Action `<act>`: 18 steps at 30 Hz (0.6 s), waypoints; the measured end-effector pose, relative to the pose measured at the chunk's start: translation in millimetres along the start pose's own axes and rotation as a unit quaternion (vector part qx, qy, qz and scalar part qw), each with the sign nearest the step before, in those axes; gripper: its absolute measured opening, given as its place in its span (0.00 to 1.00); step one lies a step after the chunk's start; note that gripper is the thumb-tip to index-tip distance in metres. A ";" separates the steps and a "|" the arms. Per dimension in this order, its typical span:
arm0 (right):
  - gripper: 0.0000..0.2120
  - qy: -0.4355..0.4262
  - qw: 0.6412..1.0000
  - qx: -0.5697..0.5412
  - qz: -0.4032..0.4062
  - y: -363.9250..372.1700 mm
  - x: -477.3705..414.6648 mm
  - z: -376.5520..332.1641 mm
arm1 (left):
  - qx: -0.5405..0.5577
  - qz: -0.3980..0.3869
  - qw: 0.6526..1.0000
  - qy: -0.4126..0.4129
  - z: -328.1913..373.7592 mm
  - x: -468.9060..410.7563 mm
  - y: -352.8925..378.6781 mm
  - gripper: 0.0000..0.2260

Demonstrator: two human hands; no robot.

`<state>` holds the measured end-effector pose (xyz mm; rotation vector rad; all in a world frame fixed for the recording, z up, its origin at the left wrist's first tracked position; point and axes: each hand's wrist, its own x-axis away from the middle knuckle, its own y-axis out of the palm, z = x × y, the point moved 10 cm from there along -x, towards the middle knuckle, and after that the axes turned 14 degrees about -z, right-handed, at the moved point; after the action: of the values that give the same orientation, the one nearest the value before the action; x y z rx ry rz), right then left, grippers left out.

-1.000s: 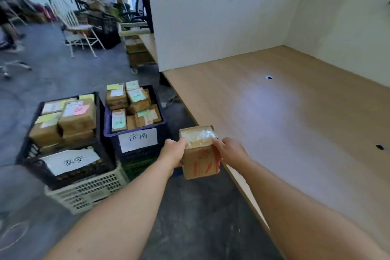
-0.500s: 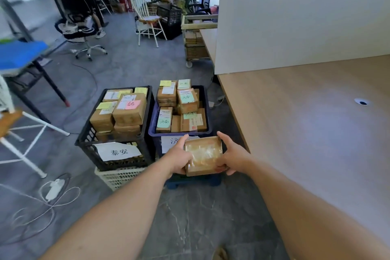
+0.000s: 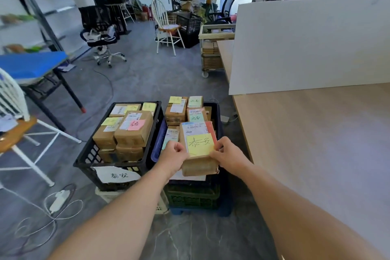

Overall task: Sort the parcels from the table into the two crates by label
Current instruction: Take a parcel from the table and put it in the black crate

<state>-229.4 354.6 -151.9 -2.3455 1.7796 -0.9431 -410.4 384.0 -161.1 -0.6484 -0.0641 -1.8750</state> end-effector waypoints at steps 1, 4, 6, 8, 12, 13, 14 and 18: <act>0.09 -0.005 1.000 0.004 -0.001 -0.1 -6.5 -3.2 | -0.011 0.004 1.000 0.002 0.8 -3.4 -4.4 0.09; 0.16 -0.014 1.000 0.009 -0.016 6.6 -25.4 -14.5 | -0.023 0.007 1.000 0.012 0.1 -9.5 -18.1 0.14; 0.21 -0.015 0.999 0.021 -0.027 12.8 -40.4 -21.8 | -0.030 0.007 0.999 0.019 -0.8 -14.0 -28.2 0.17; 0.24 -0.013 0.999 0.035 -0.031 20.2 -54.9 -28.8 | -0.046 0.008 0.999 0.019 -2.2 -17.7 -39.9 0.19; 0.32 -0.010 0.998 0.053 -0.021 35.5 -85.6 -45.7 | -0.072 0.004 0.997 0.016 -8.4 -35.2 -68.8 0.22; 0.35 -0.013 0.998 0.058 -0.019 38.1 -89.3 -50.4 | -0.082 0.003 0.996 0.017 -8.6 -37.6 -73.4 0.23; 0.39 -0.014 0.998 0.065 -0.017 42.1 -96.0 -57.5 | -0.088 0.004 0.996 0.018 -8.9 -41.6 -81.9 0.26; 0.46 0.008 0.998 0.067 -0.005 69.4 -135.9 -85.6 | -0.053 0.010 0.998 0.015 -16.3 -59.2 -134.3 0.34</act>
<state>-351.6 478.8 -168.3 -2.2735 1.6550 -1.0513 -520.1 482.6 -167.9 -0.6913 0.0610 -1.8785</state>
